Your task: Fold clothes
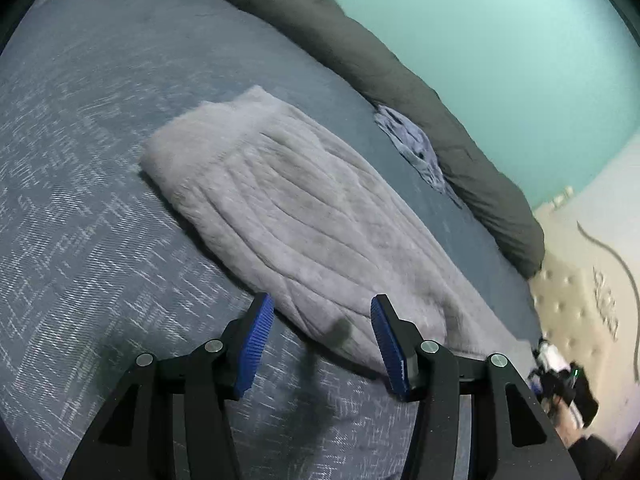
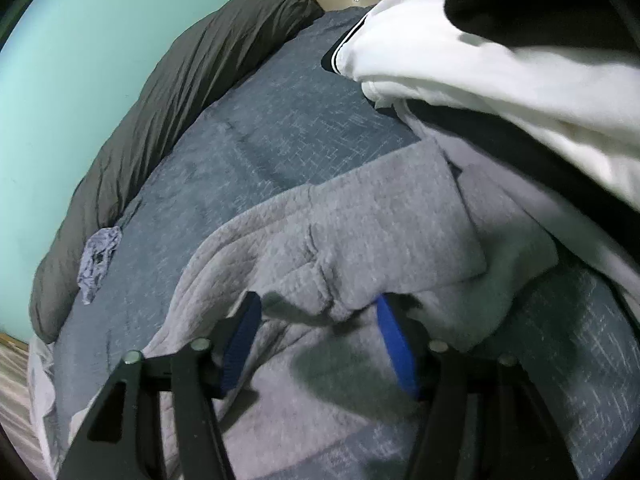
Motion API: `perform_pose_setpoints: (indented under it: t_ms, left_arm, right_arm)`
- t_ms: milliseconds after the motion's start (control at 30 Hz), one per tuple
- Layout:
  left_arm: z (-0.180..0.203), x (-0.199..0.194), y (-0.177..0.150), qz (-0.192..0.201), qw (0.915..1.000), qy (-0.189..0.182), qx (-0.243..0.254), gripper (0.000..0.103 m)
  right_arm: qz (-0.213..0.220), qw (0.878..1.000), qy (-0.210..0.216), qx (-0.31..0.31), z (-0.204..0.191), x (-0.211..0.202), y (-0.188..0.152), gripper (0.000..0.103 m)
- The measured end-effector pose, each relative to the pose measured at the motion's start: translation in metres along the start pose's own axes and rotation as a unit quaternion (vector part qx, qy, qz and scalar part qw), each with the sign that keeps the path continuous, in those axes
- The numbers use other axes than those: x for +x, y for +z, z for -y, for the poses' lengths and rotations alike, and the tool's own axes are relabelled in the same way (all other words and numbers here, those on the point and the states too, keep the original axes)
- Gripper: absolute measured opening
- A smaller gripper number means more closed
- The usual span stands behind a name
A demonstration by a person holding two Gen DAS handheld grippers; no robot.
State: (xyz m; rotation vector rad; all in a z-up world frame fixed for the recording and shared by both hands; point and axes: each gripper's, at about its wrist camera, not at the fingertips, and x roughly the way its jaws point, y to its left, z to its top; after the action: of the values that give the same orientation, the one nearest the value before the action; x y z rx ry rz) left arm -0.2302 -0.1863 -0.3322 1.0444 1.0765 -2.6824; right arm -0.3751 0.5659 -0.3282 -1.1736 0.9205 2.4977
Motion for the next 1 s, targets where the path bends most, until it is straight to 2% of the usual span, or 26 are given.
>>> perform_pose_setpoints:
  t_ms: [67, 100, 167, 200, 233, 433, 467, 533, 600, 633, 667, 700, 733, 833, 1000]
  left_arm:
    - [0.004, 0.002, -0.002, 0.0, 1.0, -0.004, 0.008, 0.055]
    - [0.005, 0.004, -0.002, -0.001, 0.9999, -0.006, 0.01, 0.055]
    - [0.008, 0.006, -0.003, -0.002, 0.9998, -0.01, 0.015, 0.055]
    - [0.009, 0.007, -0.003, -0.003, 0.9998, -0.011, 0.016, 0.055]
    - [0.01, 0.008, -0.003, -0.004, 0.9998, -0.013, 0.017, 0.055]
    - [0.014, 0.005, -0.006, -0.001, 0.9995, -0.022, 0.022, 0.055]
    - [0.015, 0.006, -0.007, -0.002, 0.9995, -0.023, 0.022, 0.055]
    - [0.017, 0.004, -0.011, -0.004, 0.9992, -0.026, 0.03, 0.055]
    - [0.02, 0.004, -0.012, -0.002, 0.999, -0.024, 0.039, 0.055]
    - [0.021, 0.003, -0.013, -0.001, 0.9988, -0.024, 0.042, 0.056]
    - [0.021, 0.003, -0.013, -0.001, 0.9988, -0.023, 0.042, 0.056]
    - [0.021, 0.002, -0.014, 0.0, 0.9988, -0.022, 0.043, 0.056]
    - [0.02, 0.003, -0.013, 0.0, 0.9989, -0.021, 0.043, 0.056]
    - [0.017, 0.003, -0.014, 0.0, 0.9989, -0.022, 0.042, 0.056]
    - [0.02, 0.009, -0.015, -0.004, 0.9984, -0.022, 0.052, 0.056]
  right_arm:
    - [0.008, 1.0, -0.008, -0.006, -0.001, 0.001, 0.001, 0.035]
    - [0.014, 1.0, -0.012, -0.01, -0.002, 0.001, 0.002, 0.032]
    - [0.026, 0.999, -0.017, -0.017, -0.004, -0.002, 0.004, 0.014]
    - [0.035, 0.999, -0.02, -0.023, -0.006, -0.006, 0.005, 0.012]
    - [0.044, 0.998, -0.023, -0.03, -0.007, -0.01, 0.007, 0.0]
    - [0.08, 0.994, -0.023, -0.073, -0.022, -0.048, 0.025, 0.0]
    - [0.068, 0.994, -0.023, -0.079, -0.022, -0.048, 0.025, 0.0]
    - [0.021, 0.998, 0.004, -0.066, -0.013, -0.04, 0.021, 0.0]
    - [0.009, 0.999, 0.004, -0.05, -0.006, -0.031, 0.015, 0.002]
    - [0.008, 0.999, 0.003, -0.042, -0.002, -0.027, 0.013, 0.014]
    - [0.006, 1.0, 0.01, -0.027, 0.002, -0.022, 0.012, 0.042]
    - [0.006, 1.0, 0.015, -0.013, 0.005, -0.018, 0.01, 0.054]
    - [0.007, 1.0, 0.021, 0.001, 0.009, -0.014, 0.009, 0.061]
    - [0.009, 1.0, 0.026, 0.008, 0.009, -0.002, 0.007, 0.061]
    - [0.012, 1.0, 0.007, 0.002, 0.004, 0.017, 0.015, 0.06]
